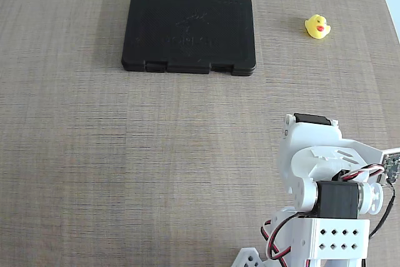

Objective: Grasp a duck and put it on the black surface.

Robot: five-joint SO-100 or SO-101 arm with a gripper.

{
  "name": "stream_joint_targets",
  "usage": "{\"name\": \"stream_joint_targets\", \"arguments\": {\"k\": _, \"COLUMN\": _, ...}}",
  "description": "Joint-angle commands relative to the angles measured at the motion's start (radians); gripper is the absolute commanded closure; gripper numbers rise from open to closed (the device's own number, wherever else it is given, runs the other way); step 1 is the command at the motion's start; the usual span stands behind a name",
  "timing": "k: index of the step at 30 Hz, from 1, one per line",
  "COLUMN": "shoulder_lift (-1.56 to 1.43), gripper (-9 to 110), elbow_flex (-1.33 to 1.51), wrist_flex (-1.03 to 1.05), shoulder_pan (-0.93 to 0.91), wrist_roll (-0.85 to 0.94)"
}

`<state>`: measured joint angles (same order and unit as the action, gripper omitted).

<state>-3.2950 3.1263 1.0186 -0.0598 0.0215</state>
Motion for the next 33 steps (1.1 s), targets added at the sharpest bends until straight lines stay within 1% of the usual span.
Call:
{"name": "stream_joint_targets", "arguments": {"k": 1, "shoulder_lift": -0.064, "gripper": 102, "elbow_flex": -0.014, "wrist_flex": -0.011, "shoulder_pan": 0.002, "wrist_roll": 0.003}}
{"name": "stream_joint_targets", "arguments": {"k": 26, "shoulder_lift": -0.052, "gripper": 102, "elbow_flex": -0.017, "wrist_flex": -0.014, "shoulder_pan": 0.005, "wrist_roll": 0.012}}
{"name": "stream_joint_targets", "arguments": {"k": 30, "shoulder_lift": 0.054, "gripper": 101, "elbow_flex": -0.060, "wrist_flex": -0.023, "shoulder_pan": 0.005, "wrist_roll": 0.015}}
{"name": "stream_joint_targets", "arguments": {"k": 33, "shoulder_lift": 0.222, "gripper": 96, "elbow_flex": -0.170, "wrist_flex": -0.067, "shoulder_pan": -0.002, "wrist_roll": 0.015}}
